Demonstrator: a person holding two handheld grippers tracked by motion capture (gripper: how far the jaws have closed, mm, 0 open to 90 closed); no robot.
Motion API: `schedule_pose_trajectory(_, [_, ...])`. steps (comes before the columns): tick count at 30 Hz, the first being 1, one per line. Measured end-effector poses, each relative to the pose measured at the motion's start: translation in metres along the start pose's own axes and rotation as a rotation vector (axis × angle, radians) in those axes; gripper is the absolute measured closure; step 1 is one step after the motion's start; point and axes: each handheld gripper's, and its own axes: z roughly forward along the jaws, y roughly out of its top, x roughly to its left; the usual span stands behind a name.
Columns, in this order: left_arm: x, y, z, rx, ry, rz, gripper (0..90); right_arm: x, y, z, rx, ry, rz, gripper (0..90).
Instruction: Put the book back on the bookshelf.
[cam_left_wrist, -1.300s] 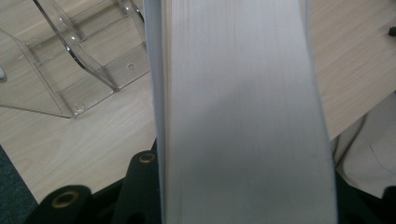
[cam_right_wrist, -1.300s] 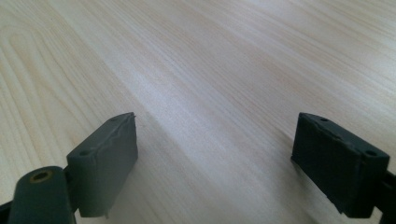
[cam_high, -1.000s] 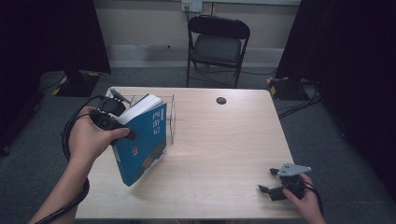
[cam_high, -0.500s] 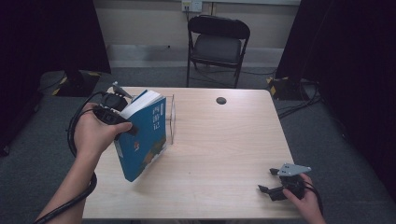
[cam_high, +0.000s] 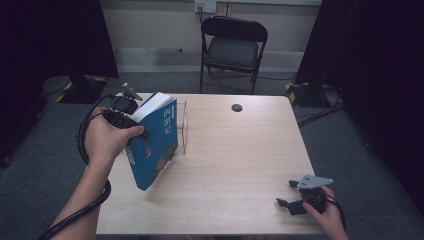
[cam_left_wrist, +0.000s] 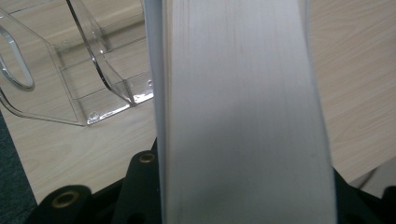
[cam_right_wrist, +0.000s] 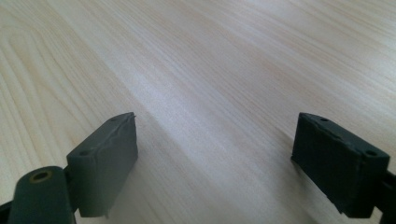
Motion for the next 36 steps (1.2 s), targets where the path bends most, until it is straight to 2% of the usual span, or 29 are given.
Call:
schedule_pose_trajectory(7, [0.000,0.003,0.003,0.003,0.013,-0.025,62.0,0.000,0.000,0.000,0.000,0.000,0.000,13.5])
schedule_pose_trajectory(13, [-0.002,0.007,0.006,0.005,0.021,-0.023,62.0,0.000,0.000,0.000,0.000,0.000,-0.001,13.5])
schedule_pose_trajectory(20, [-0.004,0.013,0.009,-0.002,0.034,-0.052,62.0,0.000,0.000,0.000,0.000,0.000,0.000,13.5])
schedule_pose_trajectory(25, [-0.003,0.017,0.010,-0.009,0.034,-0.060,62.1,0.000,0.000,0.000,0.000,0.000,0.000,13.5])
schedule_pose_trajectory(32, [-0.007,0.023,0.012,-0.001,0.059,-0.056,62.1,0.000,0.000,0.000,0.000,0.000,0.001,13.5])
schedule_pose_trajectory(36, [-0.008,0.025,0.015,-0.002,0.054,-0.071,62.1,0.000,0.000,0.000,0.000,0.000,0.000,13.5])
